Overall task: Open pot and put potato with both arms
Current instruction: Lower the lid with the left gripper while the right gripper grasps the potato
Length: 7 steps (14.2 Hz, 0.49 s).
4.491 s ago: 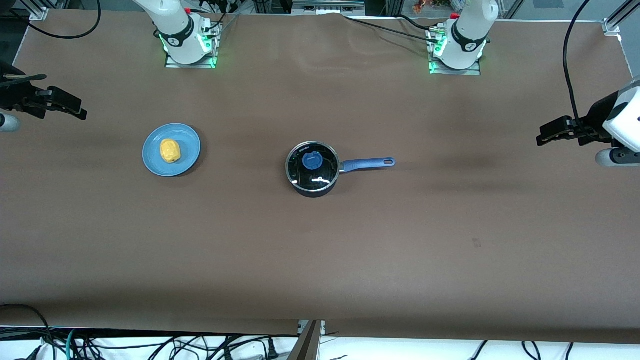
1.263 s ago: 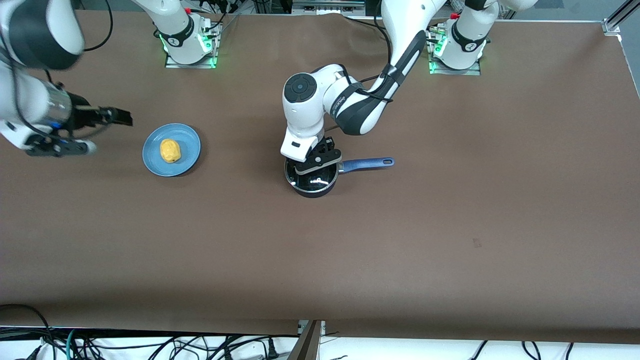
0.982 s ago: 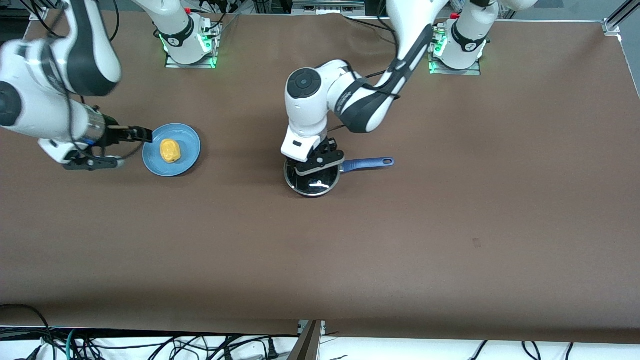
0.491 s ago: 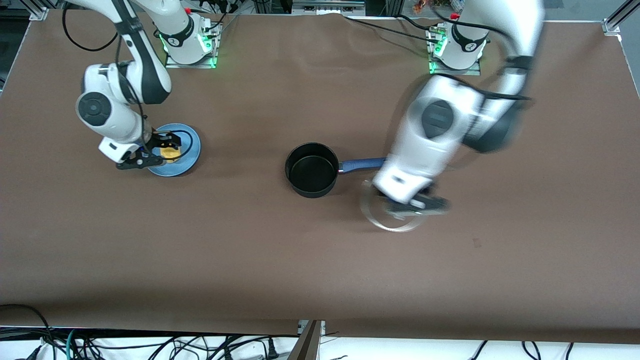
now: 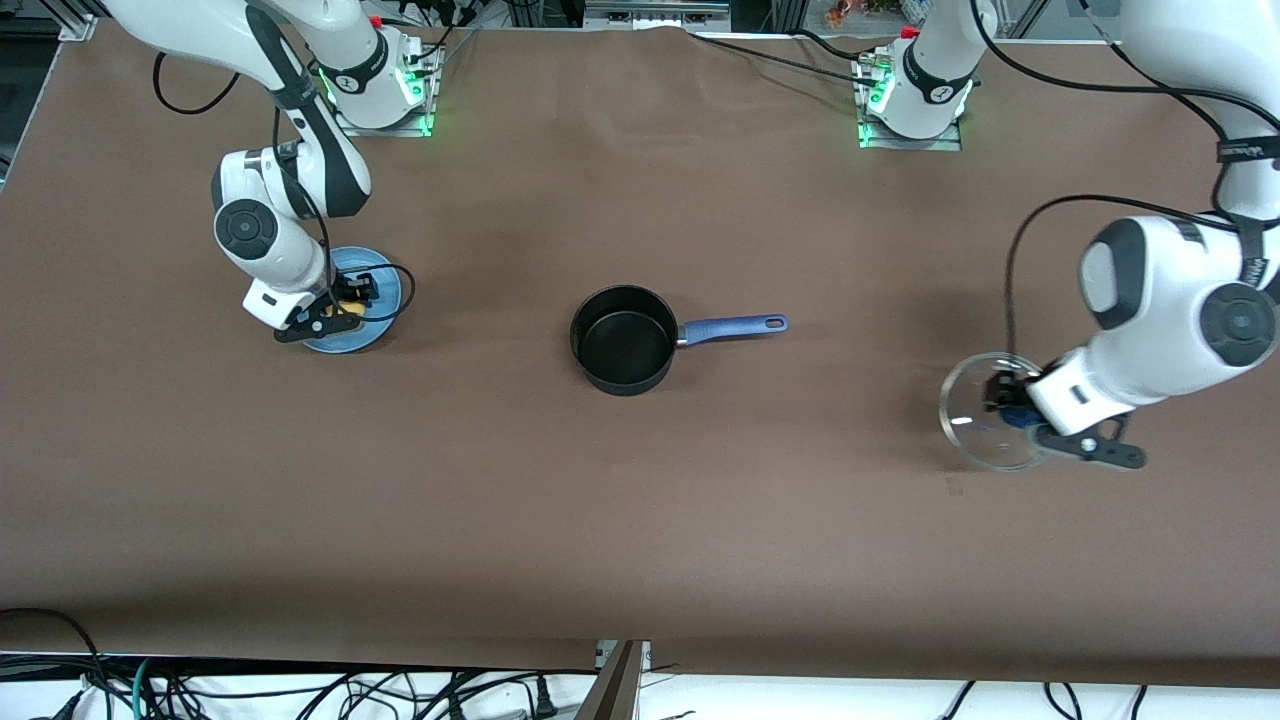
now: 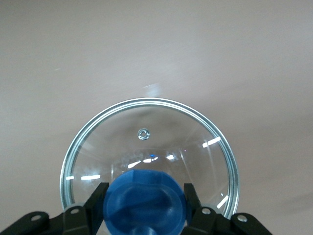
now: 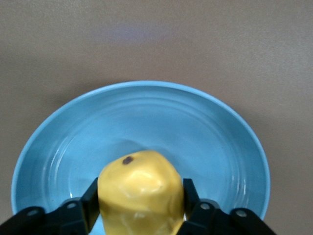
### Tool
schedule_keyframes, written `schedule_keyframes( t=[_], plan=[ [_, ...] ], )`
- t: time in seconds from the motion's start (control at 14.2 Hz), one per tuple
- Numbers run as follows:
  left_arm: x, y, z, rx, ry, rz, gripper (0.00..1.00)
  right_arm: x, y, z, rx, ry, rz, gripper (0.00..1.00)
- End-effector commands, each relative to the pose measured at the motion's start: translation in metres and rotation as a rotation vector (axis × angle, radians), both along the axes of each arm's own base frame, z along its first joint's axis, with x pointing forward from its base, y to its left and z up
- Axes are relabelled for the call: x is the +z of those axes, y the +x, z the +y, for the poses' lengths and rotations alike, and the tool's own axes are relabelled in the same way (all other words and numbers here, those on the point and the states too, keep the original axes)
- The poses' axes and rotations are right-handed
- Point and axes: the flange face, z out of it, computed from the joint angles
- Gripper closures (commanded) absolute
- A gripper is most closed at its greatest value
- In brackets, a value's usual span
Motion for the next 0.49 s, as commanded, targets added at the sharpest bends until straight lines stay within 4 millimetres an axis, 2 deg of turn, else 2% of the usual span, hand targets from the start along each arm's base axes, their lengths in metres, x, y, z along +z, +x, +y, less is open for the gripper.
schedule_keyframes(
  t=[0.0,0.07,0.21,0.35,0.42],
  plan=[
    [-0.041,-0.031,0.035,-0.055,-0.018,-0.046,0.51,0.018,0.002,0.002,0.026,-0.011,-0.002,0.77],
    [-0.057,-0.038,0.048,-0.04,-0.012,-0.047,0.51,0.032,0.008,0.004,0.018,-0.021,0.007,0.77],
    [-0.076,-0.045,0.059,-0.025,-0.004,-0.049,0.5,0.06,0.027,0.021,0.017,-0.036,0.041,0.77],
    [-0.092,-0.047,0.07,-0.018,-0.009,-0.052,0.5,0.095,0.052,0.046,-0.021,-0.067,0.075,0.77],
    [-0.101,-0.048,0.076,-0.017,-0.018,-0.054,0.49,0.117,0.064,0.066,-0.056,-0.062,0.094,0.77]
  ],
)
